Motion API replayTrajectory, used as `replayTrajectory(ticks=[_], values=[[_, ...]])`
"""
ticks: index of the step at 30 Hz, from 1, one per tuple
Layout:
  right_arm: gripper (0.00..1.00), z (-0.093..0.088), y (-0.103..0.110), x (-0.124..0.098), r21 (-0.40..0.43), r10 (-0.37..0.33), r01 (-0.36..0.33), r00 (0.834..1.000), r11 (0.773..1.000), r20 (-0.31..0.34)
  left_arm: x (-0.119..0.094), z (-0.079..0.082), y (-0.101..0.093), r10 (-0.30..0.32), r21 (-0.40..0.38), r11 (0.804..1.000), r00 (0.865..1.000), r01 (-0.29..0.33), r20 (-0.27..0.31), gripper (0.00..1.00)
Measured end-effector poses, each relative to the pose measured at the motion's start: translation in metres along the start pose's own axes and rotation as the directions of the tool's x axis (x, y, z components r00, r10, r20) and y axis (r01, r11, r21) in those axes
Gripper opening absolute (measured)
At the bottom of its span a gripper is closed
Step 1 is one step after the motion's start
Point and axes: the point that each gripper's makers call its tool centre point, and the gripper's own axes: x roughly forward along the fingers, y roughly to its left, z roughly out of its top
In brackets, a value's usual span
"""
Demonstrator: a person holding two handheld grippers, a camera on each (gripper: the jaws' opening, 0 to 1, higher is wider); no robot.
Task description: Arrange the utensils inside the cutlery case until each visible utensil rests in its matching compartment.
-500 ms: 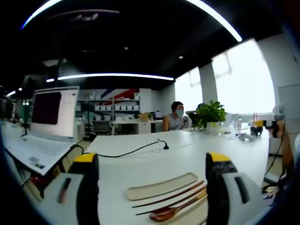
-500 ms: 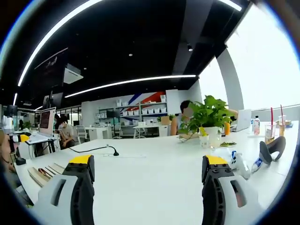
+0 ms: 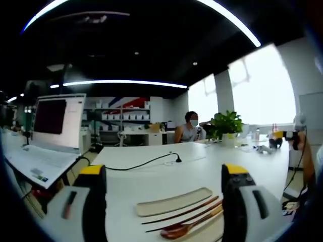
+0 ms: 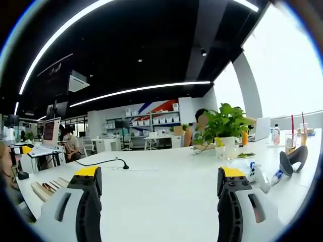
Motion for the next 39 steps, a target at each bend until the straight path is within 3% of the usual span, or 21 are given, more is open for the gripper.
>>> replayTrajectory(ticks=[23,30,39], values=[[0.99,0.004,0.019,0.004,0.025,0.070,-0.071,0.997,0.997,0.029,0.006,-0.007,-0.017,-0.101,-0.044,0.994,0.995,0.101,-0.017,0.99],[0.96,0.007,0.019,0.003,0.032,0.069,-0.070,0.997,0.997,0.042,0.005,-0.004,-0.015,-0.094,-0.039,0.995,0.996,0.094,-0.003,0.97],[0.99,0.007,0.020,0.002,0.037,0.069,-0.070,0.997,0.997,0.039,0.004,-0.006,-0.015,-0.095,-0.035,0.995,0.995,0.095,-0.009,0.97]])
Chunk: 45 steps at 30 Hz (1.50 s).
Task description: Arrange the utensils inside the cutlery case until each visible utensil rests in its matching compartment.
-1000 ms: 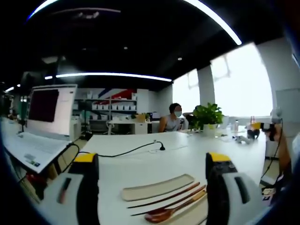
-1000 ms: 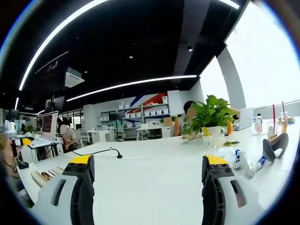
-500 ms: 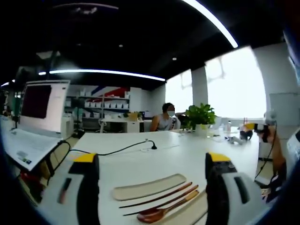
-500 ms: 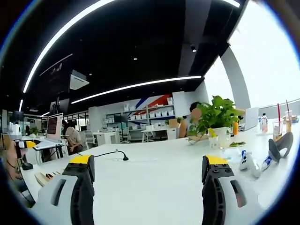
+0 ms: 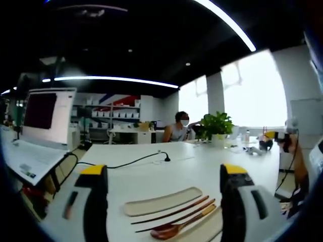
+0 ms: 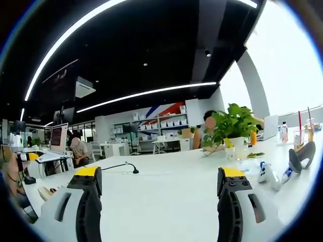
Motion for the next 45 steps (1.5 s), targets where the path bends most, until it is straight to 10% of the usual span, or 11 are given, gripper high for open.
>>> replayTrajectory(ticks=[29,45], values=[[0.92,0.022,0.058,0.021,-0.053,0.198,-0.196,0.980,0.979,0.029,0.003,-0.011,0.001,-0.009,-0.012,1.000,1.000,0.009,-0.028,0.97],[0.84,0.015,0.139,0.060,-0.084,0.480,-0.483,0.875,0.871,-0.056,0.005,-0.013,0.001,-0.019,-0.001,1.000,0.999,0.019,-0.039,0.94]])
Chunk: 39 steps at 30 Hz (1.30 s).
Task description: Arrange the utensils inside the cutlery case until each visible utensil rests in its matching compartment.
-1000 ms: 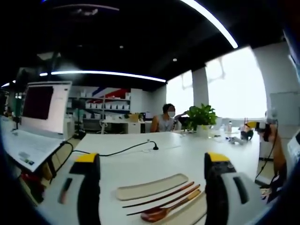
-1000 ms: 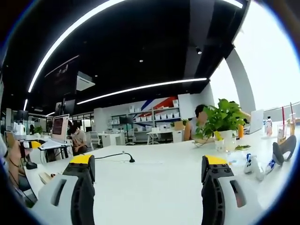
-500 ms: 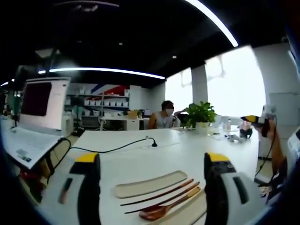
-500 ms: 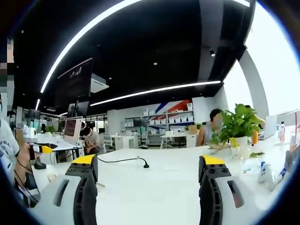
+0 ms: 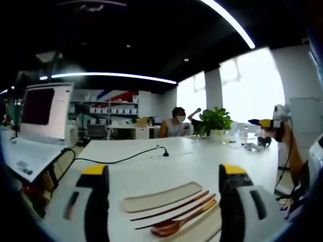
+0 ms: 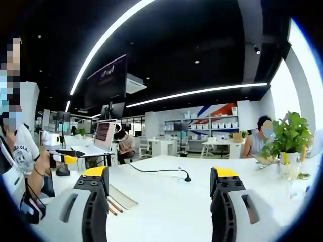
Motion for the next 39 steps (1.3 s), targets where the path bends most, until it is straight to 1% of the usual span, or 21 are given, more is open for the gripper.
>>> replayTrajectory(ticks=[3,5,6,11,17,20,24,27,32,35,39], values=[[0.82,-0.004,0.013,0.013,-0.015,0.062,-0.062,0.998,0.998,-0.029,0.000,-0.001,0.001,-0.002,0.002,1.000,1.000,0.002,-0.006,0.92],[0.82,-0.006,0.022,0.020,-0.005,0.100,-0.100,0.994,0.995,-0.035,0.000,-0.003,0.001,-0.006,0.009,1.000,1.000,0.007,-0.017,0.87],[0.81,-0.008,0.026,0.024,-0.003,0.119,-0.119,0.992,0.993,-0.040,0.000,-0.004,0.001,-0.006,0.009,1.000,1.000,0.006,-0.018,0.88],[0.79,-0.013,0.037,0.039,0.002,0.177,-0.177,0.982,0.984,-0.059,0.001,-0.006,0.002,-0.012,0.016,1.000,1.000,0.012,-0.023,0.88],[0.76,-0.017,0.048,0.053,-0.005,0.225,-0.226,0.971,0.974,-0.084,0.003,-0.006,0.004,-0.010,0.020,1.000,1.000,0.010,-0.021,0.86],[0.76,-0.021,0.056,0.062,-0.007,0.261,-0.263,0.960,0.965,-0.101,0.004,-0.008,0.004,-0.015,0.023,1.000,0.999,0.015,-0.028,0.86],[0.74,-0.027,0.064,0.070,-0.021,0.292,-0.297,0.948,0.955,-0.129,0.005,-0.007,0.002,-0.032,0.018,0.999,0.999,0.033,-0.027,0.84],[0.71,-0.031,0.071,0.077,-0.015,0.330,-0.336,0.933,0.942,-0.145,0.005,-0.007,0.001,-0.045,0.017,0.999,0.999,0.045,-0.029,0.81],[0.69,-0.041,0.081,0.086,-0.007,0.374,-0.381,0.910,0.924,-0.178,0.004,-0.007,-0.003,-0.076,0.025,0.997,0.996,0.077,-0.037,0.77],[0.68,-0.043,0.085,0.092,-0.009,0.395,-0.403,0.900,0.915,-0.184,0.003,-0.007,-0.003,-0.084,0.035,0.996,0.996,0.085,-0.045,0.77],[0.66,-0.050,0.093,0.098,-0.016,0.423,-0.436,0.880,0.900,-0.215,0.004,-0.008,-0.001,-0.102,0.018,0.994,0.993,0.103,-0.053,0.76]])
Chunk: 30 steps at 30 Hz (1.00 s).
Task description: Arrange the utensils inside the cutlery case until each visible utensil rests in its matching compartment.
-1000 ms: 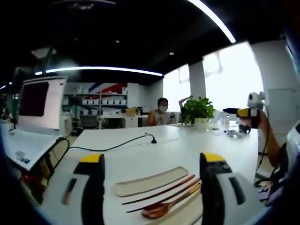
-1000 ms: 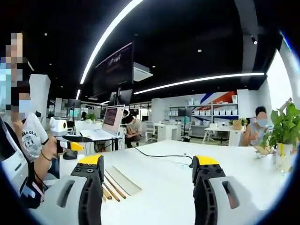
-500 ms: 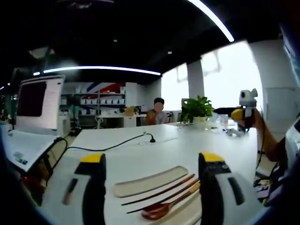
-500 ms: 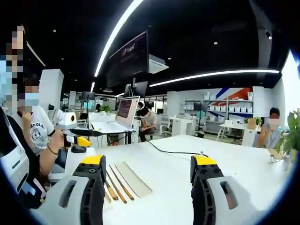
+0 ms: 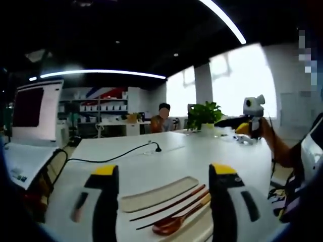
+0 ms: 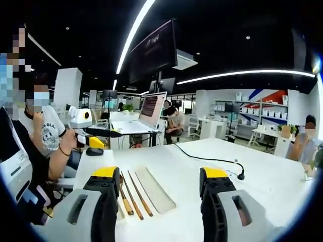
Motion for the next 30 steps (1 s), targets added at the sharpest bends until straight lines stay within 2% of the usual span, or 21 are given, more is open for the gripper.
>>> replayTrajectory(ticks=[3,5,13,14,17,23,28,30], values=[[0.65,-0.003,0.003,0.005,-0.010,0.019,-0.019,1.000,1.000,-0.012,0.002,-0.003,0.001,-0.028,-0.006,1.000,0.999,0.028,-0.017,0.70],[0.65,-0.003,0.005,0.007,-0.011,0.031,-0.031,0.999,0.999,-0.010,0.004,-0.006,-0.001,-0.050,0.002,0.999,0.998,0.050,-0.037,0.70],[0.57,-0.015,0.014,0.022,-0.009,0.098,-0.099,0.994,0.995,-0.046,0.013,-0.018,-0.007,-0.110,0.116,0.985,0.985,0.126,-0.136,0.70],[0.57,-0.022,0.018,0.029,-0.006,0.124,-0.125,0.990,0.992,-0.072,0.019,-0.024,-0.010,-0.141,0.163,0.971,0.968,0.176,-0.207,0.67],[0.56,-0.029,0.022,0.033,-0.007,0.142,-0.143,0.985,0.990,-0.098,0.023,-0.029,-0.012,-0.159,0.180,0.962,0.956,0.206,-0.245,0.64],[0.52,-0.041,0.025,0.038,-0.006,0.166,-0.169,0.978,0.986,-0.128,0.033,-0.043,-0.018,-0.195,0.223,0.934,0.921,0.280,-0.338,0.57],[0.48,-0.053,0.026,0.041,-0.008,0.175,-0.179,0.972,0.984,-0.158,0.045,-0.056,-0.020,-0.205,0.271,0.902,0.885,0.336,-0.417,0.54],[0.45,-0.060,0.024,0.043,-0.006,0.178,-0.182,0.969,0.983,-0.170,0.049,-0.061,-0.021,-0.211,0.284,0.886,0.865,0.366,-0.456,0.46]])
